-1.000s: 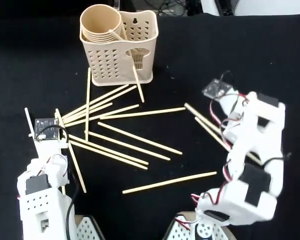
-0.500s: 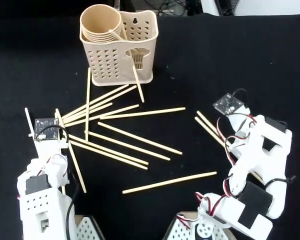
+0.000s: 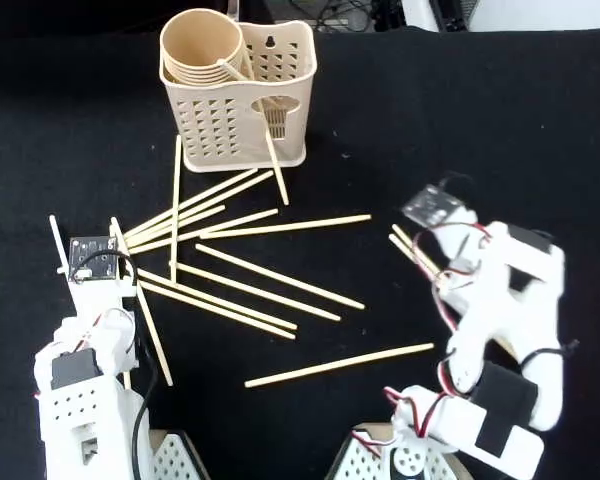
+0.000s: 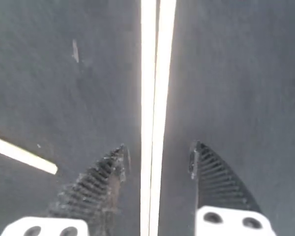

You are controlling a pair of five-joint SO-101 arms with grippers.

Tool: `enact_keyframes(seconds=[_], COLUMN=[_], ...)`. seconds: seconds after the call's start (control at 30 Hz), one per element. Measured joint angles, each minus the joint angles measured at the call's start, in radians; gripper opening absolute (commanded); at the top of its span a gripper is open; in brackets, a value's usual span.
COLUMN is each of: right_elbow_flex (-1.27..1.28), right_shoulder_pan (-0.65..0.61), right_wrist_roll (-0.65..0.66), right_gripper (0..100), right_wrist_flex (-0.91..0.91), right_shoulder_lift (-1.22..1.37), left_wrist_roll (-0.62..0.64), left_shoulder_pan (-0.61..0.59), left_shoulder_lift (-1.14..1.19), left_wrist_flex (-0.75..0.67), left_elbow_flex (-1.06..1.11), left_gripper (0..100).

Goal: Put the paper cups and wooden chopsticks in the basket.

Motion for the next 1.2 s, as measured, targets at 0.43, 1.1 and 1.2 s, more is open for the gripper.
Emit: enact_keyframes(seconds=[0.43, 1.1, 1.2], right_elbow_flex=[-0.046, -0.428, -0.431], right_shoulder_pan=[-0.195, -0.157, -0.149], right_wrist_roll=[-0.152, -0.127, -0.126], right_gripper=[24.5, 1.2, 1.2], right_wrist_flex=[-0.095, 0.061, 0.063], right_shoulder_lift=[0.1, 0.457, 0.456], left_wrist_roll=[0.0, 0.0, 0.0], left_shoulder_pan=[0.0, 0.0, 0.0], left_shoulder_lift=[0.0, -0.003, -0.003], left_wrist_flex=[0.0, 0.0, 0.0], left_elbow_flex=[0.0, 0.0, 0.0], left_gripper=[6, 6, 6])
